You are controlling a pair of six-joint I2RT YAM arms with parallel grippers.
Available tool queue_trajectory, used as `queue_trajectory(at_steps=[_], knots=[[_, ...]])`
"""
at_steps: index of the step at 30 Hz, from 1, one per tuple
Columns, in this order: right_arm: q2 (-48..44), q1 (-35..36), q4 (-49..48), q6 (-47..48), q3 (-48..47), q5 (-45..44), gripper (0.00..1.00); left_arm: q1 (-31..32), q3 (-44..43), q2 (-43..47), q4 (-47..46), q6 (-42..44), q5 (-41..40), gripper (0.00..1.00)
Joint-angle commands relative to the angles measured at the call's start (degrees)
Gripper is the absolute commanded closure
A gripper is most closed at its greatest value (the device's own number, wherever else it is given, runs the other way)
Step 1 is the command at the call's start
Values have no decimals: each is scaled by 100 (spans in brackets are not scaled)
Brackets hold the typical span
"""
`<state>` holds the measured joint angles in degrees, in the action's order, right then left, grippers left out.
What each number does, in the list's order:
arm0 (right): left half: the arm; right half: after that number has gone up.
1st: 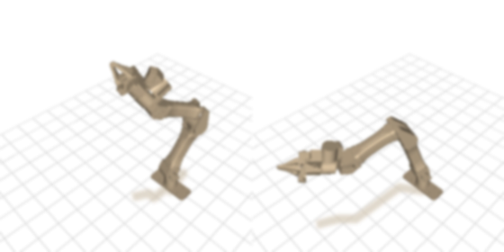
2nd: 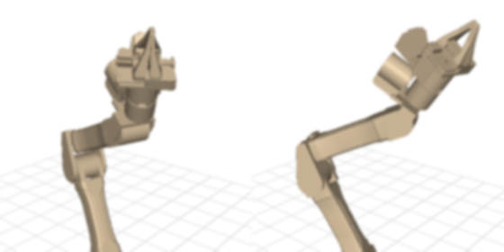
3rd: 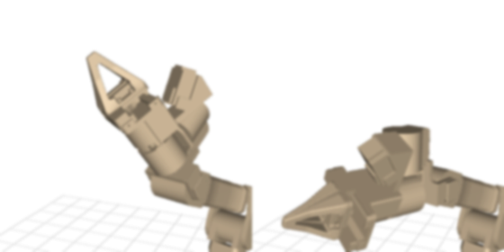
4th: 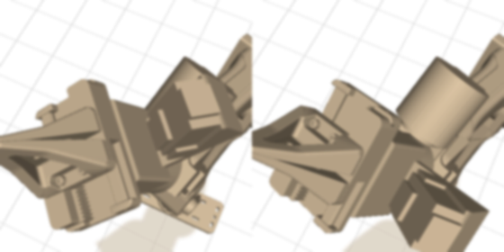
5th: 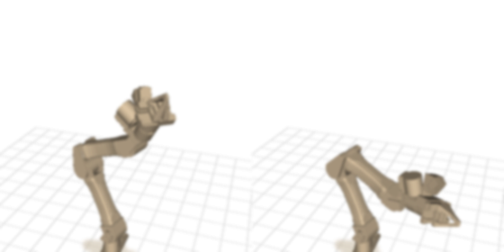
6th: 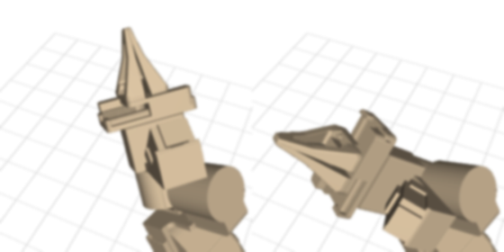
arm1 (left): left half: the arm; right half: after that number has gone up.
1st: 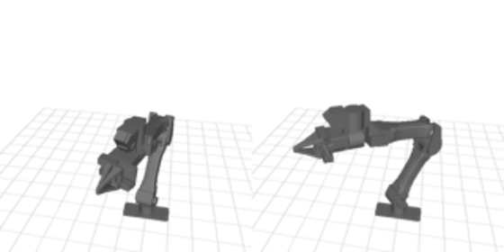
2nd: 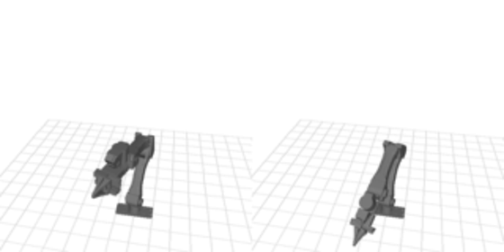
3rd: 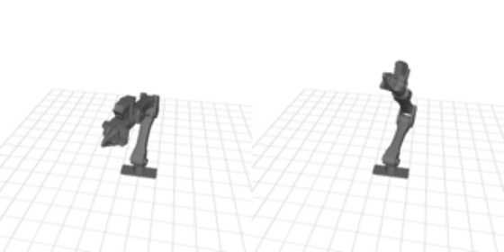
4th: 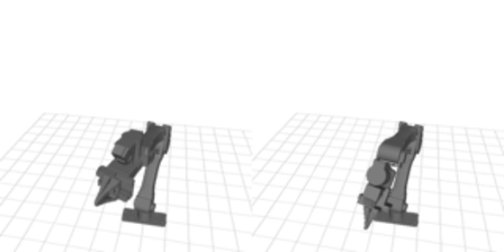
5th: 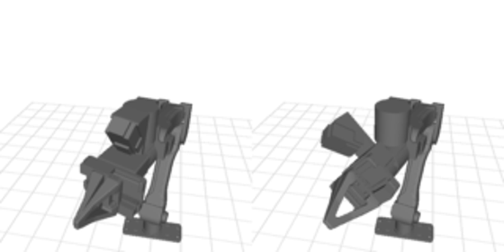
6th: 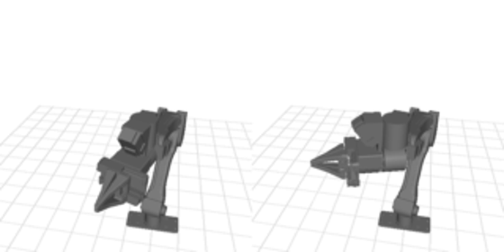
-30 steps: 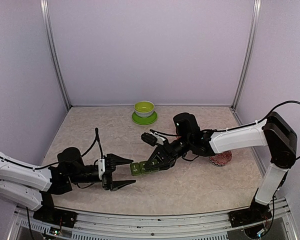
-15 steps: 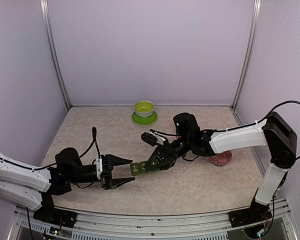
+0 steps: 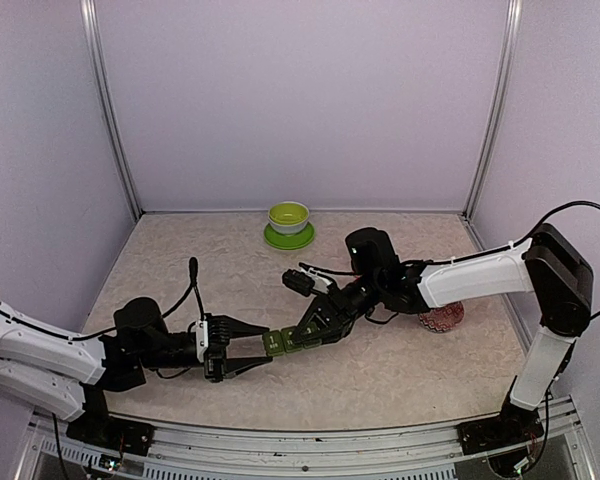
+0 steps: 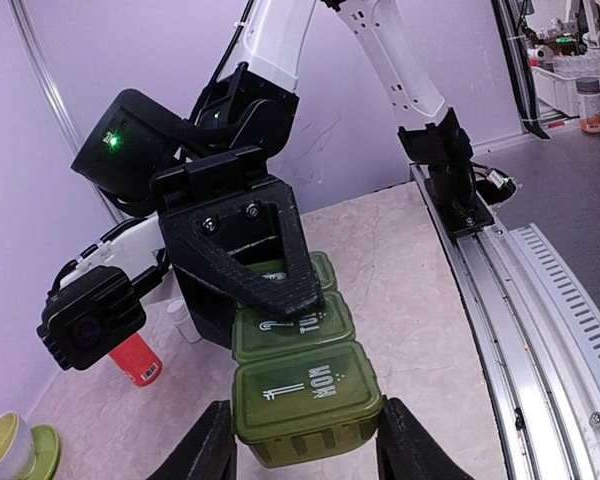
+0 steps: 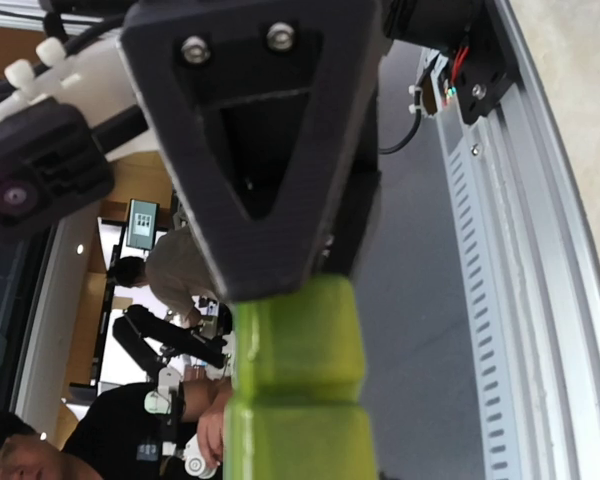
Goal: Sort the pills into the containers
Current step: Open the lid of the pill container.
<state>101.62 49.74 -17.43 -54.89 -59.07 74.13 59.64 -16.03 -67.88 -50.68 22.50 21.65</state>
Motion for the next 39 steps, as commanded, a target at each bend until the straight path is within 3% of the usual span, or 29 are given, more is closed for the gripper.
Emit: queue_trajectory(at_steps=[1,10,12,14,16,29,39], knots=[[118,-38,-89,76,-17,74,80,154,-71,-57,-54,123,221,56],[182,-36,161,207,-123,66,81,223,-172,-194,-80,-1,24,74],[191,-41,168,207,-129,72,81,224,-181,-185,-54,-17,16,71],[191,-35,178,220,-138,67,81,224,-168,-161,-52,-25,-45,56],[199,-35,195,233,-140,60,81,224,-168,-140,-31,-13,-81,52],[265,-21,176,225,-152,40,81,276,-250,-334,-66,-33,-148,51],[239,-15,123,190,-175,122,81,285,-259,-336,-13,23,-76,66]])
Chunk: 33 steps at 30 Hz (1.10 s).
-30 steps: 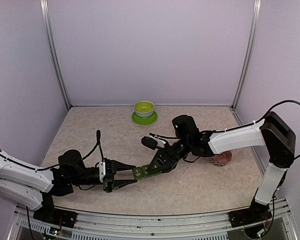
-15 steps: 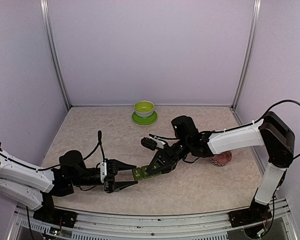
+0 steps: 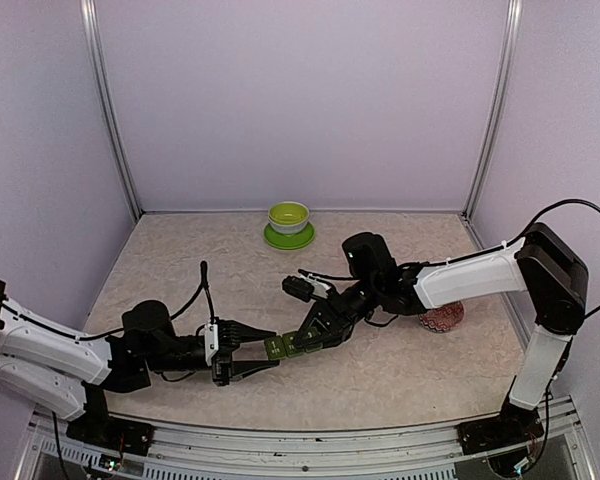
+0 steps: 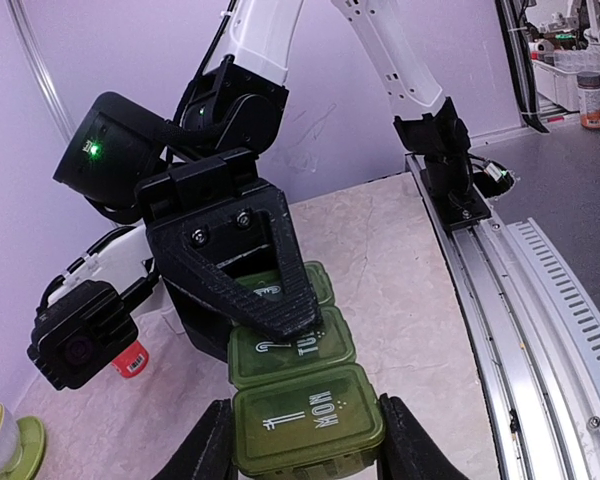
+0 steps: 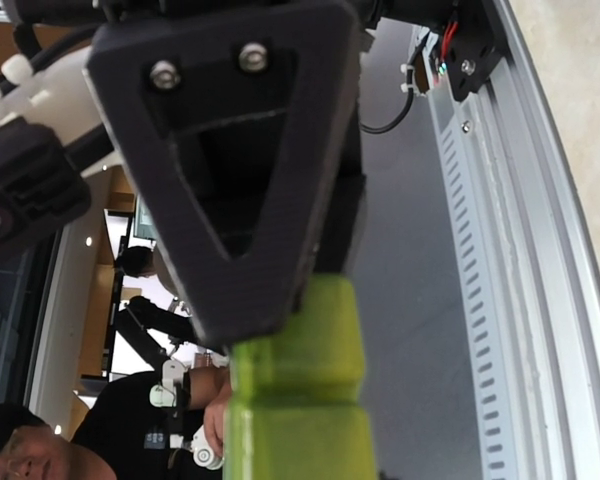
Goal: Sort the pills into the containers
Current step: Open the lid of the pill container.
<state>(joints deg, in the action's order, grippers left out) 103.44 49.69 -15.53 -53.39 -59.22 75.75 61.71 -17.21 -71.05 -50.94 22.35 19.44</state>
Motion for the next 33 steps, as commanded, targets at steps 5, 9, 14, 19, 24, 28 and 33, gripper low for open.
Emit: queue_trajectory(at_steps=[5,9,14,19,24,28,33], knots=[[62,-98,30,176,-158,-105,81,76,-174,5,75,-55,65,72],[84,-200,273,398,-156,-216,82,69,-212,-62,-69,-306,38,76],[46,-241,183,313,-147,-193,82,69,-179,-92,-177,-357,58,68],[-103,-242,186,220,-189,-165,81,69,-203,12,154,-143,-108,44],[-166,-246,210,189,-229,-157,81,78,-195,-4,133,-102,-148,42],[-174,-232,75,86,-184,-140,81,71,-202,-59,95,-82,-197,42],[-200,-170,-122,-52,-170,-106,81,78,-233,-149,106,-41,-323,42]])
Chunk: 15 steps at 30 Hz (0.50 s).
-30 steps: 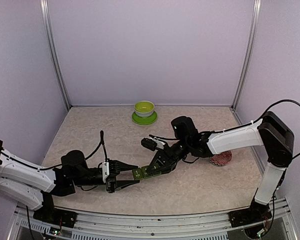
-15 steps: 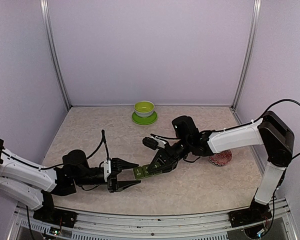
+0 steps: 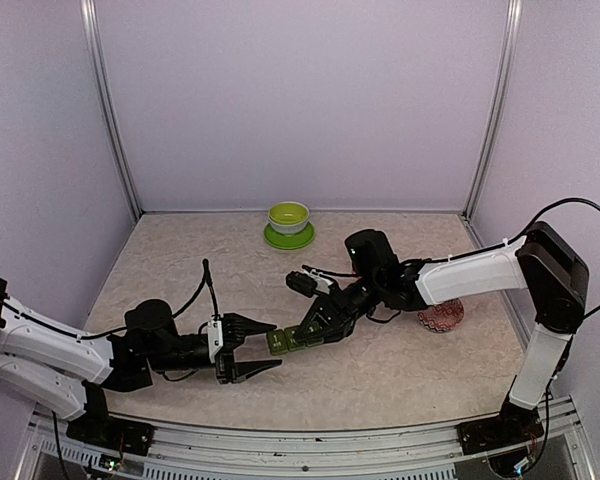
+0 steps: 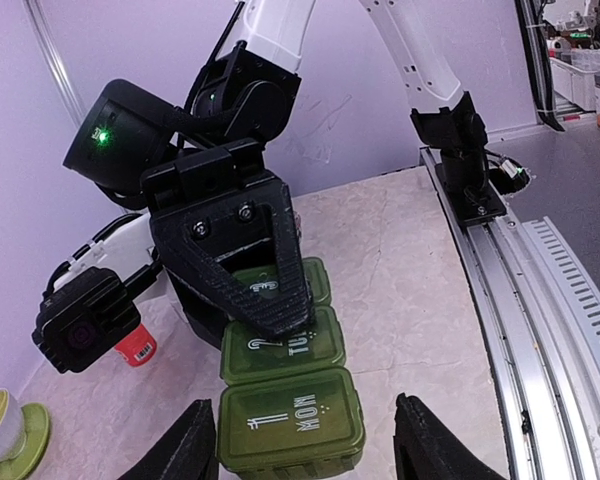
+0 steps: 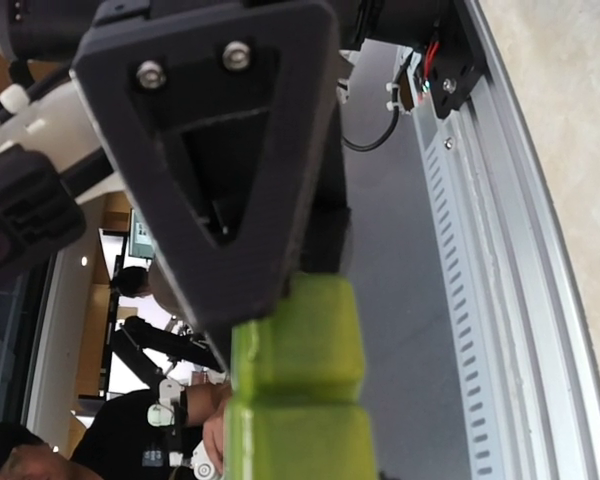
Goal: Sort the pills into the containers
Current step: Open the lid of the pill container.
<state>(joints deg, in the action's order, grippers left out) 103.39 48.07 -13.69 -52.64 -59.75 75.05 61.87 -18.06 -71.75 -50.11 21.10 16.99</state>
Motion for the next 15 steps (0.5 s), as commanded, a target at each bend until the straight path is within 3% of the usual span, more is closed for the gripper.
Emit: queue_trajectory(at_steps=[1,15], knots=[[-203,5,-322,-146,-117,-39,81,62,-153,-84,29,87,-88,42],[-248,97,-709,-492,-74,-9,81,107,-156,-32,162,277,-388,53]])
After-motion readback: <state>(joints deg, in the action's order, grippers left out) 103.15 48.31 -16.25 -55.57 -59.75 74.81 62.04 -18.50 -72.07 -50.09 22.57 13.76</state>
